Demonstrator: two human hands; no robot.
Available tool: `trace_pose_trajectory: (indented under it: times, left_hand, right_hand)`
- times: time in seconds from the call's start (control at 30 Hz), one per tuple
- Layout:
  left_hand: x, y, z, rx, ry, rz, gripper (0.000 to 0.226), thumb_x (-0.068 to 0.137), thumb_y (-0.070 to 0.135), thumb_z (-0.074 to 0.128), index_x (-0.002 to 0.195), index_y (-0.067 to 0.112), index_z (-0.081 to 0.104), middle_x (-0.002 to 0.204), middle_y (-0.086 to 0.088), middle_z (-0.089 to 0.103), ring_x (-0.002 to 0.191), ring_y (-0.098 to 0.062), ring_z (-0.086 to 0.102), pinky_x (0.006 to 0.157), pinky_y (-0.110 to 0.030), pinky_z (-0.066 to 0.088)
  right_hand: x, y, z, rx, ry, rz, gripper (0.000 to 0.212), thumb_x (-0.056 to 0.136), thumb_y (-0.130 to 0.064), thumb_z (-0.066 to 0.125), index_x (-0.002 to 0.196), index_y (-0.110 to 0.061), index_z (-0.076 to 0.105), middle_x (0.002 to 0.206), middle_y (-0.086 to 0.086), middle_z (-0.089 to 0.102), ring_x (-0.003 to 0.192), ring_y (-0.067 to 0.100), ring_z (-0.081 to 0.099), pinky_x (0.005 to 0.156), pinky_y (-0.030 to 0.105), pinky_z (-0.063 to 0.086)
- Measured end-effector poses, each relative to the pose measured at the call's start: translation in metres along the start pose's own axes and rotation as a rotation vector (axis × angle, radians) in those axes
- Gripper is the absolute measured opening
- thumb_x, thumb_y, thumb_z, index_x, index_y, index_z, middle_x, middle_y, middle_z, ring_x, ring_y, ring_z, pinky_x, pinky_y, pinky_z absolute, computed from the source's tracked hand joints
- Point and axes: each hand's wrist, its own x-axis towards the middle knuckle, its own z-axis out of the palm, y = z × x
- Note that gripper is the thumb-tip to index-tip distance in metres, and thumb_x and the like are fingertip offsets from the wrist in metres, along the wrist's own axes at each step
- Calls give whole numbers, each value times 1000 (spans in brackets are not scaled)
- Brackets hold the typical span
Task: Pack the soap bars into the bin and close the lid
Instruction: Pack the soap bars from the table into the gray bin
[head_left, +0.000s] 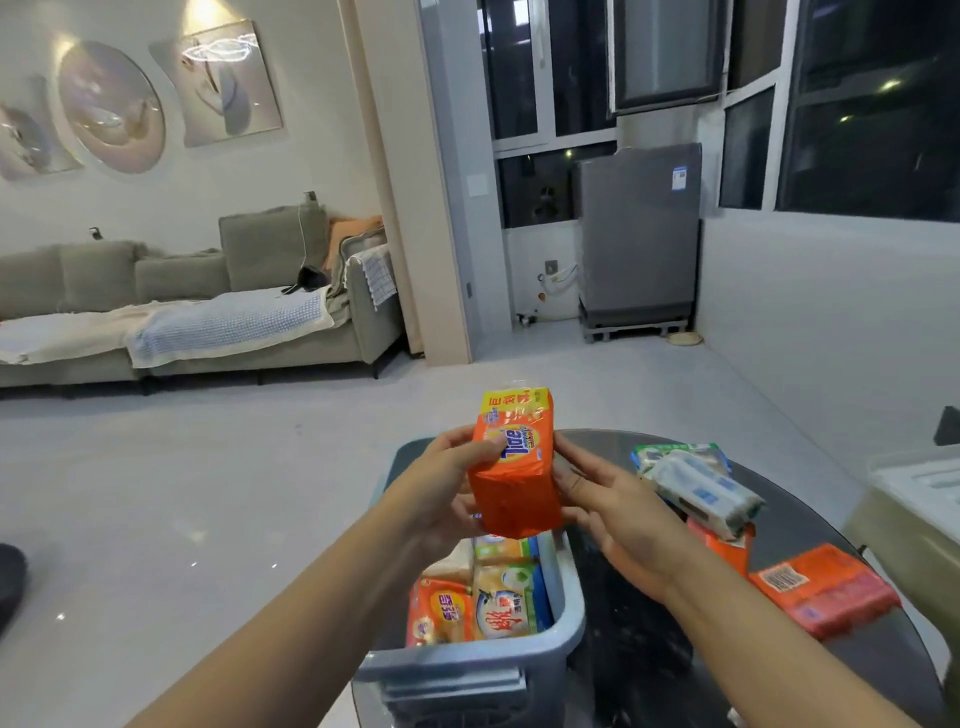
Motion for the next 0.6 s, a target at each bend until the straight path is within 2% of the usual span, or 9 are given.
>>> trace_pose_trajectory:
  times: [0.1,0.17,0.23,0.33,0.43,0.53,0.6]
  left_hand:
    - [9,-6,-12,-98,-20,-88,44,83,23,66,124,17,53,118,-17,63,107,-35,61,77,-50,54]
    - [15,-9,-19,-158,-20,-119,40,85,22,63,123,16,54,119,-20,62,108,-37,60,79,-51,53]
    - [21,-10,-24,-122,0,-101,35,86,19,62,120,20,56,116,-17,64,105,-36,61,80,-51,52]
    - [29,-15,-29,-48,62,-113,32,87,16,60,118,24,57,115,-13,63,103,-32,60,83,-50,51]
    - [35,-26,-24,-35,124,-184,27,90,16,57,115,22,57,115,-15,63,98,-30,61,75,-45,53]
    - [41,-37,-17,-16,166,-192,17,92,15,55,108,21,57,102,-13,66,88,-28,64,66,-39,53]
    - [47,-40,-13,-45,184,-179,22,92,14,55,114,18,55,104,-14,66,89,-28,65,64,-38,54]
  right_hand:
    - [6,2,4,-193,25,35,51,78,-37,61,127,-28,53,111,-3,69,88,12,70,74,24,54]
    - [8,2,7,-325,76,29,43,85,-31,59,128,-27,53,107,-10,69,84,9,69,69,17,51]
    - [9,3,7,-500,174,-8,42,87,-27,58,129,-27,52,108,-16,64,88,3,62,69,14,46]
    - [7,9,1,-662,255,-21,43,88,-25,59,129,-29,51,119,-9,57,100,1,50,75,15,42]
    - [6,16,0,-657,192,37,44,89,-24,57,131,-29,49,129,-6,54,102,0,49,71,9,41]
    - [6,23,4,-763,164,27,51,90,-27,55,138,-32,38,139,-8,42,107,-1,41,83,15,39]
    - [6,28,7,-766,161,11,54,90,-29,55,140,-33,34,142,-9,36,111,-1,37,86,16,37]
